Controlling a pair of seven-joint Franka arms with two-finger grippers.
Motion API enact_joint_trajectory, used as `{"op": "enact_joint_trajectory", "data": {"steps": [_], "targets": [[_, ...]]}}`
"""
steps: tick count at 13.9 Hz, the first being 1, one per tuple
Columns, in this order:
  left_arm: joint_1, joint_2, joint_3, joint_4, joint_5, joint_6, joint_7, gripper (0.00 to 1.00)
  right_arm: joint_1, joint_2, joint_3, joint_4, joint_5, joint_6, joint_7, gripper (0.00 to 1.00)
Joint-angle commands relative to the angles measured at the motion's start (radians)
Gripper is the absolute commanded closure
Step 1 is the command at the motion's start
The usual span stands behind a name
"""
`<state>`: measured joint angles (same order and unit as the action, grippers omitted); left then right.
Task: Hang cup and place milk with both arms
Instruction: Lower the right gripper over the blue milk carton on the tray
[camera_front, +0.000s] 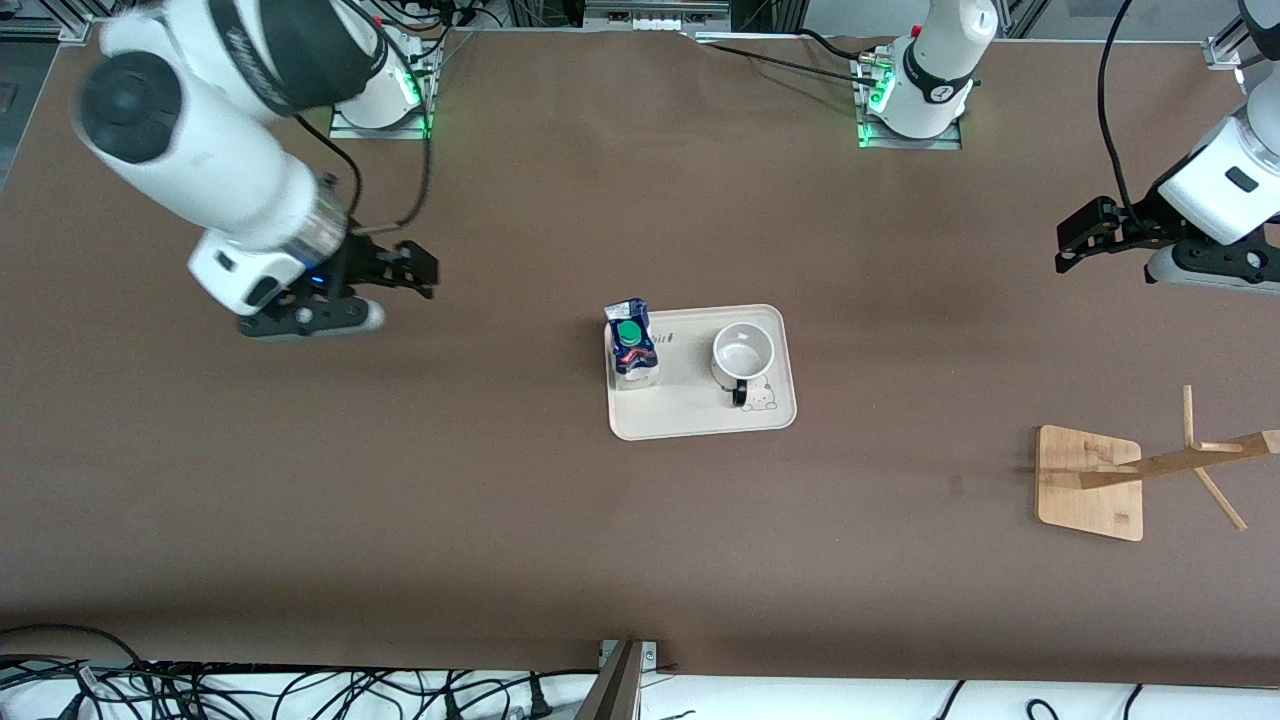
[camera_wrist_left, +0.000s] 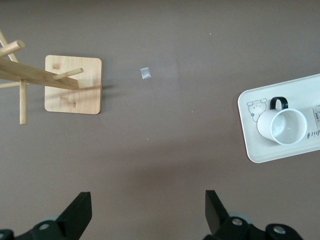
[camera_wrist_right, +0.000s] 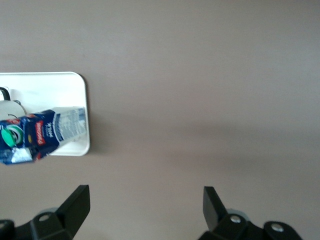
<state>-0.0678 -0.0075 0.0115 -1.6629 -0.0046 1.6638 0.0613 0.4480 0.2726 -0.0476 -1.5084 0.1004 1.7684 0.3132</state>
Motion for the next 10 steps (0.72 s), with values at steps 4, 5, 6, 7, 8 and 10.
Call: {"op": "enact_joint_trajectory", "data": {"steps": [4,5,6,7,8,10], "targets": [[0.003,0.014,-0.007,0.029,0.006,-0.094,-0.005,0.0,0.167,0.281,0.034,0.262,0.01,0.071,0.286,0.0],[0.006,0.017,-0.007,0.026,0.005,-0.122,-0.002,0.0,0.193,0.328,0.034,0.322,0.009,0.078,0.323,0.0],[0.006,0.021,-0.007,0.026,0.006,-0.136,-0.005,0.0,0.218,0.364,0.034,0.359,0.009,0.086,0.352,0.0],[0.005,0.033,-0.007,0.029,0.008,-0.136,-0.009,0.0,0.242,0.385,0.034,0.372,0.007,0.098,0.378,0.0],[0.008,0.043,-0.004,0.032,0.008,-0.127,-0.011,0.0,0.256,0.392,0.034,0.37,0.004,0.12,0.398,0.0],[0.023,0.06,0.013,0.049,0.011,-0.119,-0.011,0.0,0.277,0.404,0.032,0.366,-0.002,0.126,0.403,0.0]]}}
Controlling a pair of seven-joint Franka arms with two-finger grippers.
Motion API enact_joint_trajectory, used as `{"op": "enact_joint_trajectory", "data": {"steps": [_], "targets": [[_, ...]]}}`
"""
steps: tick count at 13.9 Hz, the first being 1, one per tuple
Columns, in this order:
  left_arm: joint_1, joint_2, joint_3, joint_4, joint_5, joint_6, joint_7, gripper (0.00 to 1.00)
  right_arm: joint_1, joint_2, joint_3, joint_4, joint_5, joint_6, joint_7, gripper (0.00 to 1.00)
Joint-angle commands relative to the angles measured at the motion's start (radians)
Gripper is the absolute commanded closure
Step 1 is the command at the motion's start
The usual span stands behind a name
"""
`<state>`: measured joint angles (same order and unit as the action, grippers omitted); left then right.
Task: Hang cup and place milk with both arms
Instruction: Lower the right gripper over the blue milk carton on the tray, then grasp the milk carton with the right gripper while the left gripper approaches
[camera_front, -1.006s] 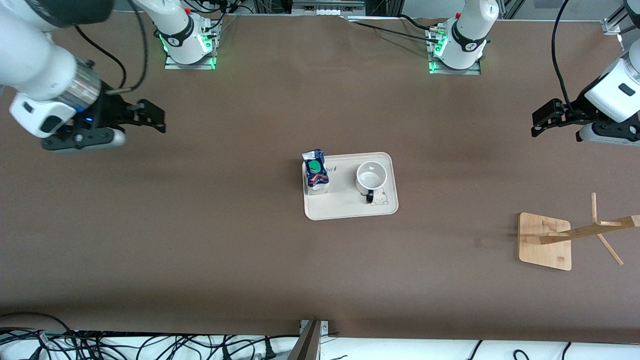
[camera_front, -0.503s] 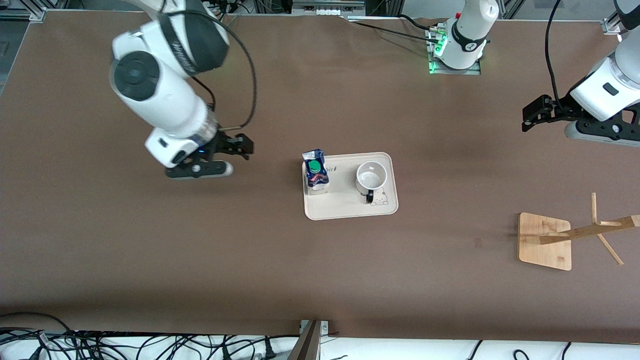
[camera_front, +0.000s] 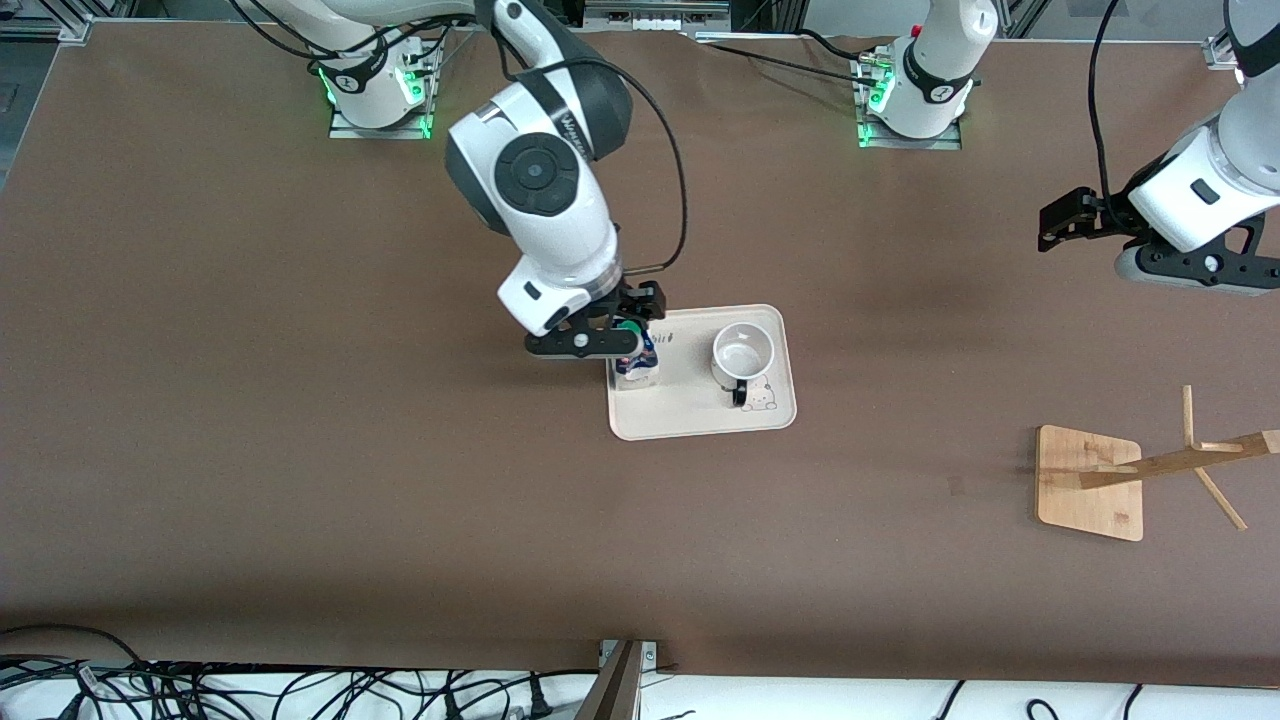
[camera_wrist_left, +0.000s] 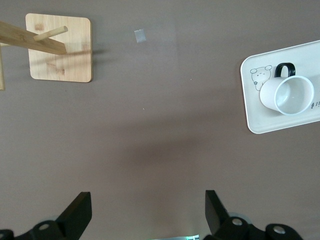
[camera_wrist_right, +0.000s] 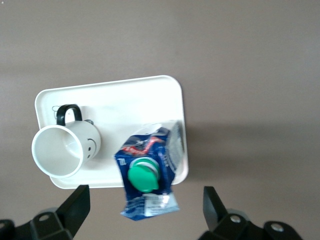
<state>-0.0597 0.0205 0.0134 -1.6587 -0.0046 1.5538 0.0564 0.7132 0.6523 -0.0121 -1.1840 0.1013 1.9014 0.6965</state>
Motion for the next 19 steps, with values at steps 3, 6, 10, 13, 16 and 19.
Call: {"op": "enact_joint_trajectory", "data": {"steps": [3,6,10,13,16,19], "targets": [[0.018,0.091,0.004,0.062,0.017,-0.009,-0.004,0.0,0.031,0.041,-0.005,0.04,-0.024,-0.007,0.024,0.0],[0.02,0.212,0.003,0.157,0.005,0.009,-0.004,0.0,0.045,0.049,-0.005,0.009,-0.06,-0.007,0.026,0.0],[0.012,0.262,0.002,0.163,-0.02,0.073,-0.051,0.0,0.045,0.05,-0.005,-0.02,-0.091,-0.005,0.021,0.01],[0.009,0.297,-0.003,0.165,-0.1,0.12,-0.163,0.0,0.045,0.05,-0.005,-0.028,-0.101,0.01,0.018,0.12],[0.003,0.352,-0.081,0.16,-0.091,0.181,-0.349,0.0,0.045,0.05,-0.005,-0.034,-0.1,0.01,0.017,0.32],[-0.005,0.384,-0.137,0.162,-0.087,0.253,-0.492,0.0,0.045,0.05,-0.003,-0.034,-0.091,0.01,0.02,0.41]]}}
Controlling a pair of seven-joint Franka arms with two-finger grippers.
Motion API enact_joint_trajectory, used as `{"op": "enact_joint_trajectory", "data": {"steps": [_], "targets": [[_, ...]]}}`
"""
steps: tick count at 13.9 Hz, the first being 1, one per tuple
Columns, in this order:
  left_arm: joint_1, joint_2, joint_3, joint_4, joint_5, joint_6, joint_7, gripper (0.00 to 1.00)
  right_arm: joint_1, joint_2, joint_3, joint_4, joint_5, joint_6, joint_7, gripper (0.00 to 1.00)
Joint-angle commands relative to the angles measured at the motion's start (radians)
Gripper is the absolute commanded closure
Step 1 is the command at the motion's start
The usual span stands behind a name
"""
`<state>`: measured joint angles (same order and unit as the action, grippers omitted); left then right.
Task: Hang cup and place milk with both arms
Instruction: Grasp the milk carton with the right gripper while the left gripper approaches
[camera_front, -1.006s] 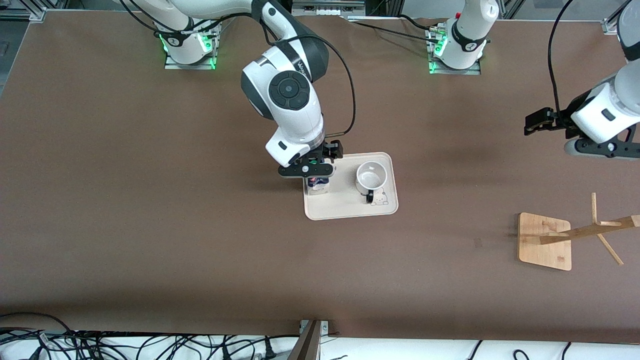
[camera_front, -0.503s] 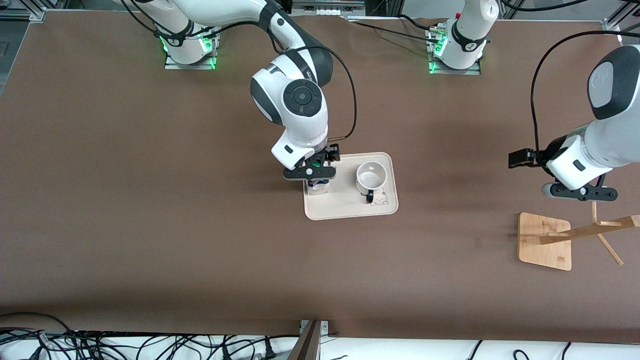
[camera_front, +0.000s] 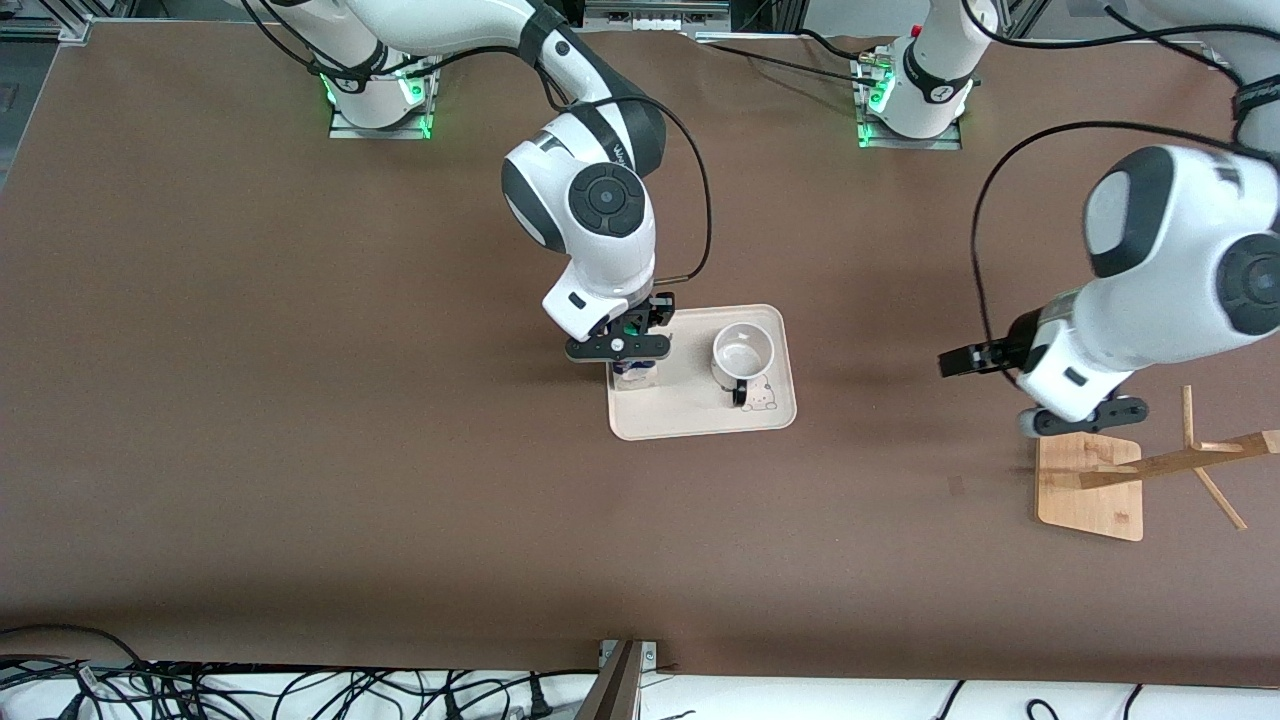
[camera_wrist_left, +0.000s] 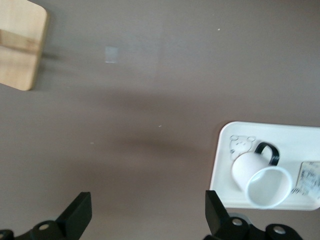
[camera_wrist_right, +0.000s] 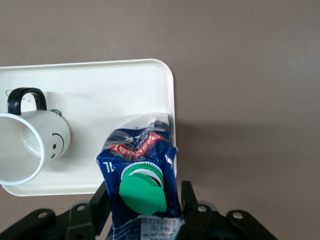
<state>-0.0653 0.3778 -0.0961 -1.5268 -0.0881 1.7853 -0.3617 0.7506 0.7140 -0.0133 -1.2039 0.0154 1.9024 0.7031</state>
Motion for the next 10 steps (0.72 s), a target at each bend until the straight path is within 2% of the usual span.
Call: {"op": "enact_joint_trajectory", "data": {"steps": [1,4,8,10], "targets": [[0.001,0.036,-0.037,0.03,-0.005,0.026,-0.094,0.0,0.007,-0.011,-0.002,-0.014,-0.005,0.009,0.013,0.44],[0.001,0.073,-0.074,0.03,-0.007,0.106,-0.152,0.0,0.007,-0.011,-0.002,-0.014,-0.003,0.009,0.012,0.54],[-0.01,0.114,-0.106,0.022,-0.004,0.135,-0.2,0.0,0.001,-0.036,0.0,-0.008,0.0,-0.012,-0.004,0.54],[-0.028,0.147,-0.112,0.014,-0.002,0.16,-0.217,0.0,-0.005,-0.048,0.0,0.012,0.014,-0.069,-0.005,0.54]]}}
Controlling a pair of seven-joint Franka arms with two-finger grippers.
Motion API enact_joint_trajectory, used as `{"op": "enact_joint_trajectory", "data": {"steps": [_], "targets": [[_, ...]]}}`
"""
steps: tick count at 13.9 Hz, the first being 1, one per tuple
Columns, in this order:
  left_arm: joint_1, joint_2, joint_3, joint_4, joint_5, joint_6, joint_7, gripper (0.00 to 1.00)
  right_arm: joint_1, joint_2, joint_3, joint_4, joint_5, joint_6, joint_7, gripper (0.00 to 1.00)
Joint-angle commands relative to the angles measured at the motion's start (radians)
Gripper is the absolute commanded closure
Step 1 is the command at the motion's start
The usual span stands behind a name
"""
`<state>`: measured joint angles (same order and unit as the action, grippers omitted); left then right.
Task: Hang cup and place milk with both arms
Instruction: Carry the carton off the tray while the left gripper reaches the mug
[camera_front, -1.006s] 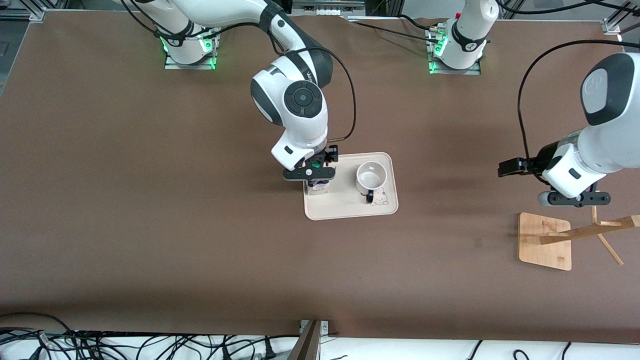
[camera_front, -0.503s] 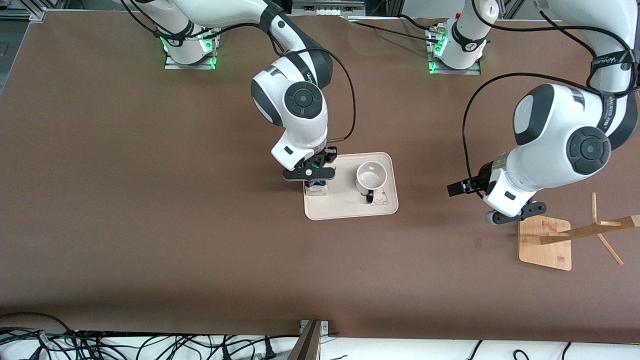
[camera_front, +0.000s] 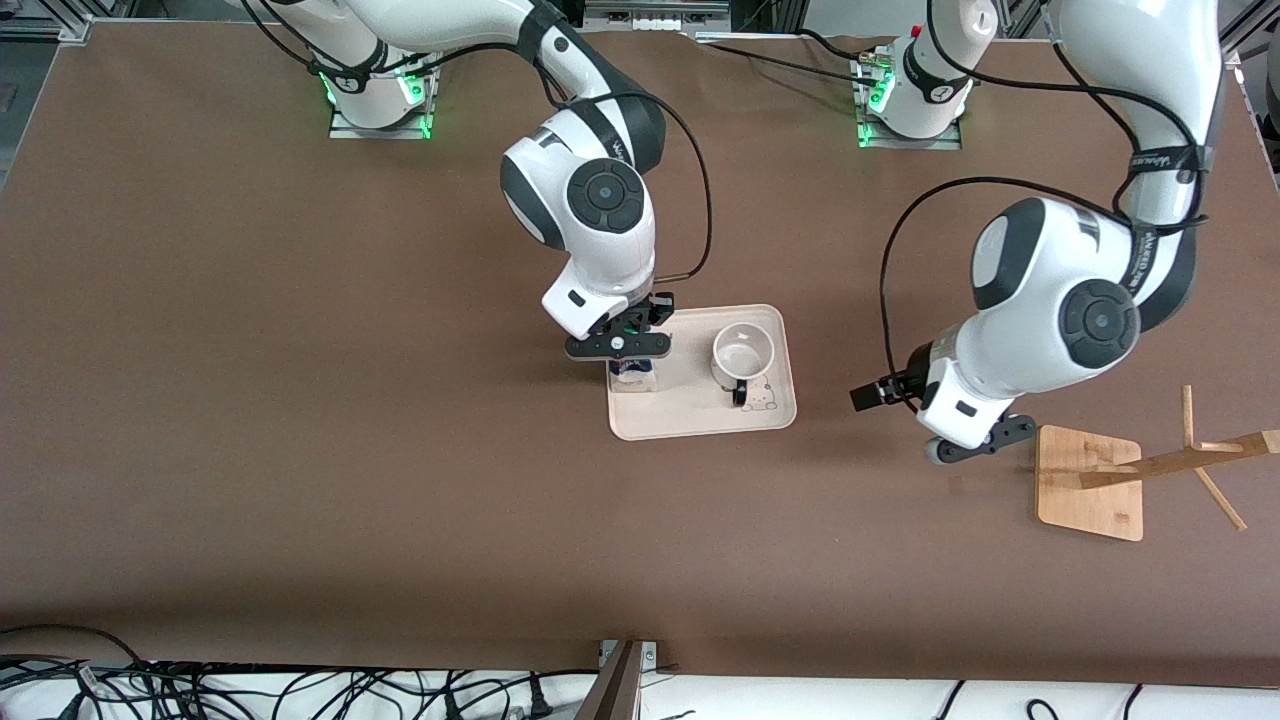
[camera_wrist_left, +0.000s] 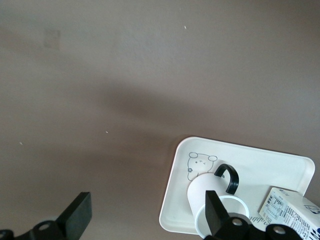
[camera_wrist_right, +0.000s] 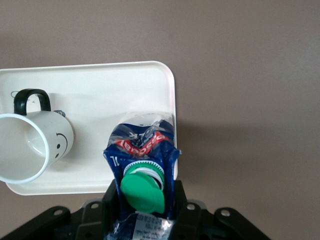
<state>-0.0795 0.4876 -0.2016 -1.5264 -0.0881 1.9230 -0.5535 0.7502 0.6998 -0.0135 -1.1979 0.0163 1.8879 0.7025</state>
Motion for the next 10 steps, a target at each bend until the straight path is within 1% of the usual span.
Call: {"op": "enact_joint_trajectory", "data": {"steps": [1,3,4,5,6,7,8,10], "targets": [[-0.028,0.063,-0.009,0.011,-0.002,0.042,-0.026,0.0,-0.009,-0.043,-0.002,0.033,0.03,-0.091,-0.011,0.54],[-0.048,0.086,-0.01,0.008,-0.004,0.083,-0.028,0.0,-0.054,-0.049,-0.003,0.076,0.042,-0.169,-0.082,0.54],[-0.054,0.097,-0.016,0.008,-0.004,0.096,-0.045,0.0,-0.084,-0.075,-0.011,0.072,0.044,-0.197,-0.143,0.54],[-0.052,0.109,-0.053,0.009,-0.002,0.122,-0.092,0.0,-0.106,-0.098,-0.017,0.039,0.042,-0.211,-0.205,0.54],[-0.054,0.123,-0.073,0.008,0.001,0.152,-0.15,0.0,-0.114,-0.13,-0.052,-0.012,0.042,-0.201,-0.231,0.54],[-0.059,0.138,-0.094,0.009,0.031,0.174,-0.204,0.0,-0.118,-0.147,-0.087,-0.044,0.042,-0.199,-0.259,0.54],[-0.063,0.157,-0.131,0.009,0.089,0.183,-0.245,0.0,-0.121,-0.17,-0.124,-0.083,0.044,-0.196,-0.317,0.54],[-0.063,0.19,-0.214,0.011,0.25,0.195,-0.359,0.0,-0.135,-0.212,-0.196,-0.152,0.047,-0.182,-0.426,0.54]]}}
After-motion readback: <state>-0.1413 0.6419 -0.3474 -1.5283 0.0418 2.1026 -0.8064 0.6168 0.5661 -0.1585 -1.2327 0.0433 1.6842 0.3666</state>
